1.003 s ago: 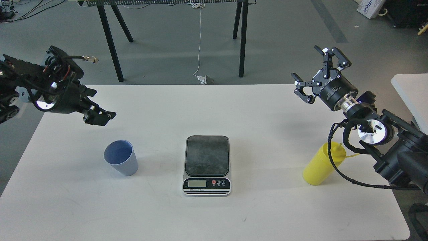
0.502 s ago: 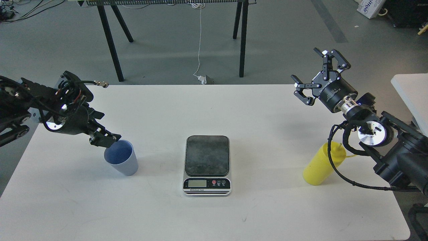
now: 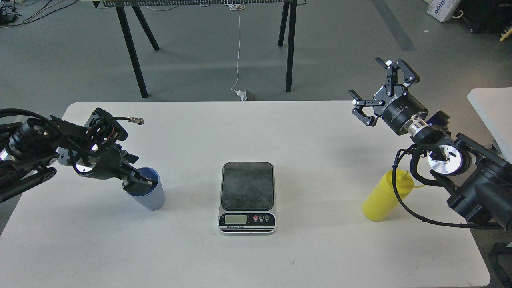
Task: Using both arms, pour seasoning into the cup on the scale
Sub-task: 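Lower the left gripper onto the blue cup and close around it, then lift the blue cup with the left gripper and carry it over the scale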
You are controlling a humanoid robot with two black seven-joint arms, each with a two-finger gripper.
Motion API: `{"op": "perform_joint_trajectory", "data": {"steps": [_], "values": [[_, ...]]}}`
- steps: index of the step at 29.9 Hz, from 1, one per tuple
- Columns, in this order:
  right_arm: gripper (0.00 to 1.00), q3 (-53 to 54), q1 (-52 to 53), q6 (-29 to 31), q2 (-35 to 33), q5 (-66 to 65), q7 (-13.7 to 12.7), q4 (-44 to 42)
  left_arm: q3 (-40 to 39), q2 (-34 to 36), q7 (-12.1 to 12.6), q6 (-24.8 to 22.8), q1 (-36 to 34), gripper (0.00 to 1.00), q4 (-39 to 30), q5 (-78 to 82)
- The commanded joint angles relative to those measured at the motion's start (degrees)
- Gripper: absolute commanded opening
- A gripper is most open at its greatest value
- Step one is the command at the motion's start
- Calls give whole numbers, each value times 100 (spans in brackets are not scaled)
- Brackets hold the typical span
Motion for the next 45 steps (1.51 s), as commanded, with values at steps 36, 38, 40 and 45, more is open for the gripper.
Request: {"op": "perform_joint_trajectory", "data": {"steps": [36, 38, 40, 45], "values": [[99, 21, -75, 0, -62, 0, 8, 18, 74, -11, -2, -6, 5, 10, 150, 68], [99, 21, -75, 0, -62, 0, 8, 18, 65, 7, -2, 12, 14, 0, 150, 51], [99, 21, -75, 0, -62, 0, 8, 18, 74, 15, -2, 82, 5, 0, 150, 42], [99, 21, -84, 0, -62, 0, 8, 18, 74, 112, -2, 100, 5, 0, 133, 42]]}}
